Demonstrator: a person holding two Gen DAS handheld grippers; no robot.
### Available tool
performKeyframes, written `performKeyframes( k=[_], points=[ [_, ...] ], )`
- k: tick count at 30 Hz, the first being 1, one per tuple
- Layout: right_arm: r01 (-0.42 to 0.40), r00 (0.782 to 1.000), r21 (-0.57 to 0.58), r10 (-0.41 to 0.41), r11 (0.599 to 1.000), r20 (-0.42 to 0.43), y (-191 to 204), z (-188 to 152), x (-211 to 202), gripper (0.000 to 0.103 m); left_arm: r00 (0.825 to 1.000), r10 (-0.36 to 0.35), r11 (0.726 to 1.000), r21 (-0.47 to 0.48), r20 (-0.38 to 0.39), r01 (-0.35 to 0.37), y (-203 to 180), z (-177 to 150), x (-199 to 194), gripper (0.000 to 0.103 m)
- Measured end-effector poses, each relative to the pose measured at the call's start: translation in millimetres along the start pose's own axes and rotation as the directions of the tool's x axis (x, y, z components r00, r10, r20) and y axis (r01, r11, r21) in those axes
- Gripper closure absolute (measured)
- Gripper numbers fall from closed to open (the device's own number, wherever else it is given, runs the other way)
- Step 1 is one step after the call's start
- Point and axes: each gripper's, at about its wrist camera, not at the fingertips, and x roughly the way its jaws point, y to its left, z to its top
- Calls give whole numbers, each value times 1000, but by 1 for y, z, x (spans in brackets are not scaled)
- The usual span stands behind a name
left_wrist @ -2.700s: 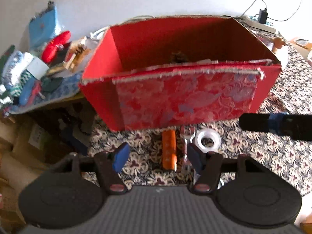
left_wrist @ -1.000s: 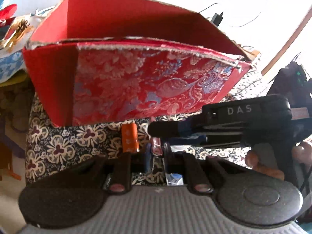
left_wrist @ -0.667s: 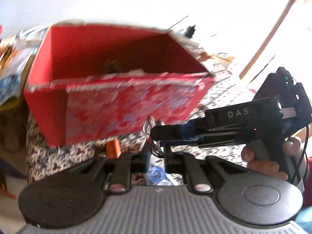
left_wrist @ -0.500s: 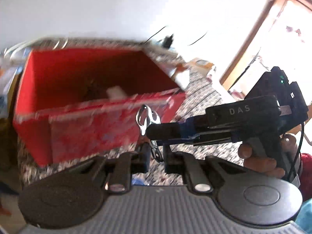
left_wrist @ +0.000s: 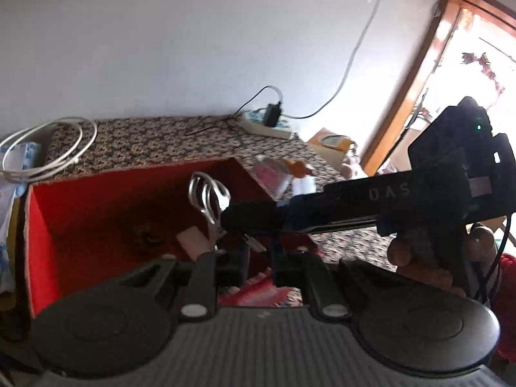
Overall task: Organize rigid objects
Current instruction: 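Lift the silver wrench with the right gripper over the box rim, then lower the wrench into the box and open the right gripper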
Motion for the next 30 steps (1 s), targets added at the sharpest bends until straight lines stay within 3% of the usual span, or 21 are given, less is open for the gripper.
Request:
performKeyframes(
  k=[5, 12, 18, 25, 30],
  points=[
    [56, 994, -6, -56, 998, -93, -19, 17, 33, 103, 997, 38, 997, -64, -72, -42, 22, 6, 42, 95],
    [124, 969, -26, -127, 992, -211, -46, 20, 62, 103, 982, 80, 984, -146, -171, -106, 36, -4, 85, 95],
    [140, 966, -123, -163, 983, -201, -46, 20, 67, 103, 968, 152, 966, -178, -200, -188, 46, -9, 95, 95],
    [149, 975, -118, -165, 982, -148, -48, 18, 64, 103, 955, 210, 946, -202, -208, -252, 52, -15, 93, 95],
    [182, 978, -99, -191, 978, -87, -44, 12, 54, 99, 935, 293, 928, -176, -198, -328, 47, -10, 82, 95]
  ],
)
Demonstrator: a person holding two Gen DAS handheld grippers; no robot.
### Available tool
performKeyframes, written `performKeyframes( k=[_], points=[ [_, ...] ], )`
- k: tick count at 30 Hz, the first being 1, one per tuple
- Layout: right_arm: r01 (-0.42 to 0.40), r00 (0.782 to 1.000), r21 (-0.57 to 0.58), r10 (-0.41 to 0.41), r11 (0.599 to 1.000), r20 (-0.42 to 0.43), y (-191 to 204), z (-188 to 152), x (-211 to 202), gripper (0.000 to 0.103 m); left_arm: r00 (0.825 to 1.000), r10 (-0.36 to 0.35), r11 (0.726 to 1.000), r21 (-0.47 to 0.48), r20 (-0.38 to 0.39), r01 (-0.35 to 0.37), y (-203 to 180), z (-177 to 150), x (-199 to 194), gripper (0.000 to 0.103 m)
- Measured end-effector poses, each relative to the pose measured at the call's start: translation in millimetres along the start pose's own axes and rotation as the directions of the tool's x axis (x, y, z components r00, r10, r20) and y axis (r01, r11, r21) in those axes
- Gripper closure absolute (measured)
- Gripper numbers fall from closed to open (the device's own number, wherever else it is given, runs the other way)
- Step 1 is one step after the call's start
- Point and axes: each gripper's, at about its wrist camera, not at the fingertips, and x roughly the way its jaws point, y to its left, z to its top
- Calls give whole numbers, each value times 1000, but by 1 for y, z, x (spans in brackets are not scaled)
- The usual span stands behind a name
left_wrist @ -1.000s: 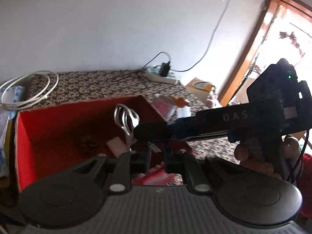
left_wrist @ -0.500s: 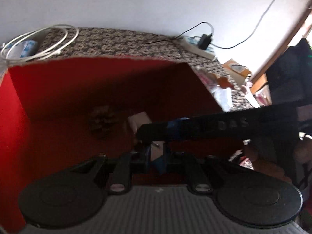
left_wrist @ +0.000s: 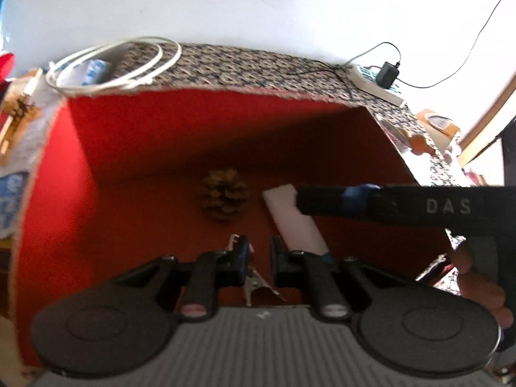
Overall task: Organize rigid objects
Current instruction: 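Lower the wrench into the box and open the right gripper, then withdraw the right gripper up out of the box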
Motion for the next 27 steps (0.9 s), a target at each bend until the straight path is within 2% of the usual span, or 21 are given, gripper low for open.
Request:
performKeyframes(
  k=[3, 5, 7, 11, 13, 17, 21, 27],
  points=[
    [22, 999, 4, -22, 1000, 33, 5, -7, -8, 98, 998, 54, 998, 13, 13, -54, -2, 2, -8, 93],
    [34, 998, 2, -34, 999, 50, 9, -12, -13, 98, 996, 85, 996, 24, 22, -86, -3, 1, -14, 88],
    [49, 996, -3, -49, 999, 70, 15, -17, -18, 97, 994, 103, 994, 33, 31, -104, -4, 0, -20, 75],
    [84, 991, -21, -81, 996, 108, 28, -26, -29, 97, 986, 156, 985, 63, 59, -159, -9, -3, -33, 64],
    [96, 988, -30, -92, 995, 126, 34, -31, -33, 97, 977, 194, 977, 78, 88, -201, -11, -5, -41, 52],
    [110, 983, -43, -102, 993, 150, 46, -40, -41, 97, 966, 228, 966, 98, 123, -241, -16, -10, -57, 51],
    [132, 978, -57, -121, 990, 168, 56, -49, -48, 96, 963, 228, 964, 104, 146, -244, -20, -17, -71, 47],
    [139, 974, -67, -125, 988, 188, 67, -64, -58, 95, 946, 265, 949, 122, 184, -290, -29, -33, -89, 44]
  ],
)
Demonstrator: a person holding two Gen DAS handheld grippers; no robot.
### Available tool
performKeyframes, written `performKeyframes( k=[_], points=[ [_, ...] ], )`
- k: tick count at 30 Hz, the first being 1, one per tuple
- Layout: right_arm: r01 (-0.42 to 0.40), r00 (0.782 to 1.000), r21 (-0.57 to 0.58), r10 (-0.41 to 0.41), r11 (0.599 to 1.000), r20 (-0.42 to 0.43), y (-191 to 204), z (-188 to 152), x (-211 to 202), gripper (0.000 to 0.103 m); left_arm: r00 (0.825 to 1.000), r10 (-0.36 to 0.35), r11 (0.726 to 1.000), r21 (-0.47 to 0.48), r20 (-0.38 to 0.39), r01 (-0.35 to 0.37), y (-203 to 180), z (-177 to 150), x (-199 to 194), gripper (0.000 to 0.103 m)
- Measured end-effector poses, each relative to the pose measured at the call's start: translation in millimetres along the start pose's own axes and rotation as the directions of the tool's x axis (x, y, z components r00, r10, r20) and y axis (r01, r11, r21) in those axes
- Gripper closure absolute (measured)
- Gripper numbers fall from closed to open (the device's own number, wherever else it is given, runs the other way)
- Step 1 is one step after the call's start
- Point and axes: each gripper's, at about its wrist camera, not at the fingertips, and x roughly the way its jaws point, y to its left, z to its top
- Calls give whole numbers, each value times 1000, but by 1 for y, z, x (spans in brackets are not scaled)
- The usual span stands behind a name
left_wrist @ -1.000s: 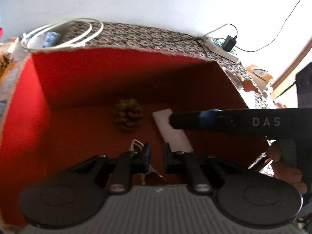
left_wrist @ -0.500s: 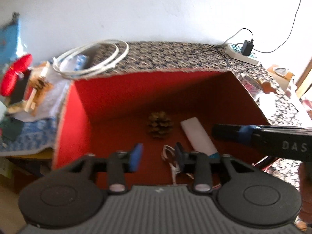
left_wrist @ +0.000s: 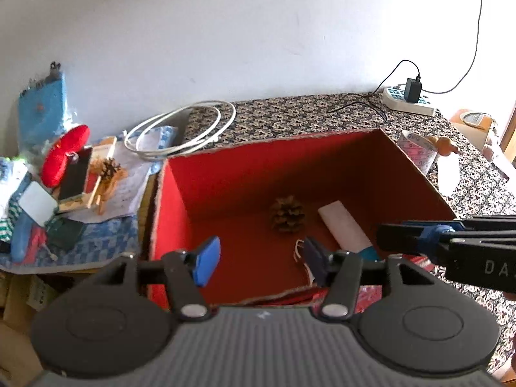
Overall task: Organize rigid objects
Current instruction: 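Withdraw the right gripper up out of the box, then move the right gripper down beside the box toward the clear tape roll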
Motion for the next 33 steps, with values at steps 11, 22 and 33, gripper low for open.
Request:
performKeyframes(
  k=[11, 22, 33],
  points=[
    [-12, 1000, -32, 11, 999, -22, 18, -23, -11, 94, 999, 39, 998, -49, -25, -41, 12, -21, -19, 42],
    [-41, 996, -40, 37, 998, -81, 29, -45, -9, 93, 997, 43, 996, -75, -60, -48, 18, -40, -23, 39],
    [-36, 991, -23, 33, 999, -133, 29, -63, -3, 91, 990, 52, 996, -69, -129, -61, 12, -60, -12, 37]
  ],
)
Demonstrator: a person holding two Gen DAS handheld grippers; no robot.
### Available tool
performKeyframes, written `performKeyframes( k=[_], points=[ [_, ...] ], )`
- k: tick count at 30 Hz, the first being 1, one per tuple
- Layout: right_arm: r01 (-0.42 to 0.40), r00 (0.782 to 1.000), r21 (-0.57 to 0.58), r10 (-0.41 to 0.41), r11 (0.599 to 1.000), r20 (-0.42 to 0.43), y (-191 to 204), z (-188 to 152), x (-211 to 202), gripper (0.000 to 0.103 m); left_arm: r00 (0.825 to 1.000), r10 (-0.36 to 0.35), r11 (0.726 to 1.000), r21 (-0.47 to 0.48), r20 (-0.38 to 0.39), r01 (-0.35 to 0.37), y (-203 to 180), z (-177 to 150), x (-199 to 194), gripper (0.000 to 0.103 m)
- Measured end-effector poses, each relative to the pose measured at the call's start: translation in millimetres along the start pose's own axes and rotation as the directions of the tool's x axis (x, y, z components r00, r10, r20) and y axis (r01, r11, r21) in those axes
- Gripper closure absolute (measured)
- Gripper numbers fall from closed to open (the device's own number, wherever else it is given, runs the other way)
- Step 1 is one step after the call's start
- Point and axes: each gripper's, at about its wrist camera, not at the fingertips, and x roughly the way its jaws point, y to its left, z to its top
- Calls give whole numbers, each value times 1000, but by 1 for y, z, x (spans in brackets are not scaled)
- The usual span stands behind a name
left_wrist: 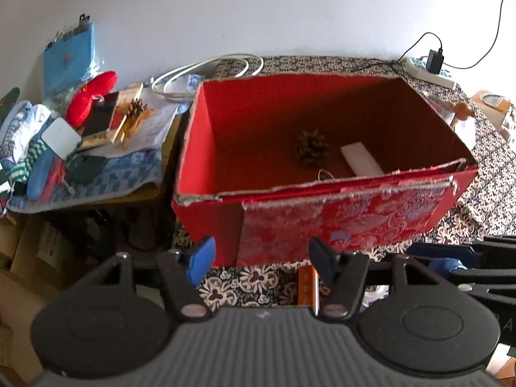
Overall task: Organize rigid objects
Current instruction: 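Move the right gripper down beside the box toward the clear tape roll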
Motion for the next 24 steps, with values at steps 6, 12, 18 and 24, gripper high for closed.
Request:
performKeyframes(
  k=[6, 12, 18, 24],
  points=[
    [-6, 999, 28, 7, 1000, -34, -5, -7, 6, 91, 1000, 6, 1000, 4, -27, -6, -2, -6, 7, 37],
    [-16, 997, 70, 22, 997, -76, -12, -12, 14, 91, 998, 4, 1000, -2, -69, -4, -1, -11, 19, 37],
    [-3, 993, 118, 17, 993, -114, -28, -19, 19, 91, 993, 3, 1000, 10, -118, -2, 0, -28, 34, 37],
    [29, 990, 223, 3, 974, -142, -58, -22, 20, 91, 978, -99, 995, -23, -184, 96, 10, -51, 52, 37]
  ],
)
